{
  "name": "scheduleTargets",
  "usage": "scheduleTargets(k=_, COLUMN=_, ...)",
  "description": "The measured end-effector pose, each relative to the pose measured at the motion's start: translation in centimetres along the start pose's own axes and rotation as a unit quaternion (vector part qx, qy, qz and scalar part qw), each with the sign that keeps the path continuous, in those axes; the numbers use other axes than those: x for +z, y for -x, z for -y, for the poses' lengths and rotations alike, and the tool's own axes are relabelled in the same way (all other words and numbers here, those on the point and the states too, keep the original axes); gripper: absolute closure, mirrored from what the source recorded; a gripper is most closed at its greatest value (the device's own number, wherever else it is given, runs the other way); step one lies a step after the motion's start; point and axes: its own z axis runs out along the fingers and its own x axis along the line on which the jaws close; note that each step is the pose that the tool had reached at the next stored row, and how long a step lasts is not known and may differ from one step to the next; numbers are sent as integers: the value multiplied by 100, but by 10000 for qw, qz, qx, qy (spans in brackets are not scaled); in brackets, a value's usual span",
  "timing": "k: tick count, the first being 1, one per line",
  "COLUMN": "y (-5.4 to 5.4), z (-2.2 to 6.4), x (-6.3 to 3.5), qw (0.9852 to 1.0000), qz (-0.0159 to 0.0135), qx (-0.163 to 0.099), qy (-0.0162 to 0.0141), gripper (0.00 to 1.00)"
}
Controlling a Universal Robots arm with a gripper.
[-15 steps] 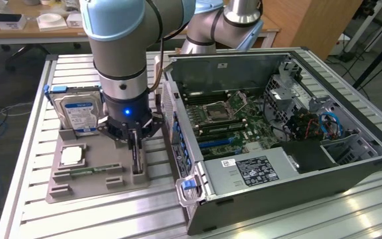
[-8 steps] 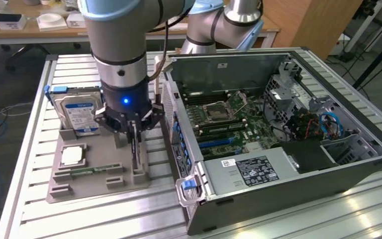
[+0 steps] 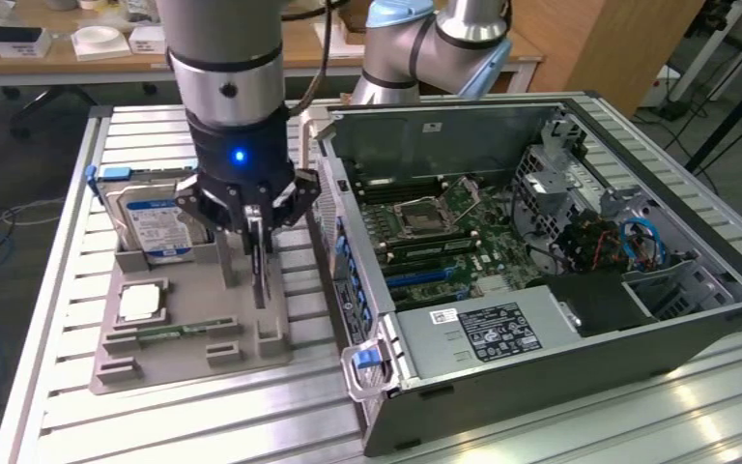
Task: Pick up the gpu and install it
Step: 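Pick up the gpu and move the gpu toward the slot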
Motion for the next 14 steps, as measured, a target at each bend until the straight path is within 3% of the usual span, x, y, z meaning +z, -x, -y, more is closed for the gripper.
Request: scheduleTargets(k=14, y=16, z=-26, x=-637, qw=10000, qz=0, qx=0, qy=0, gripper=74)
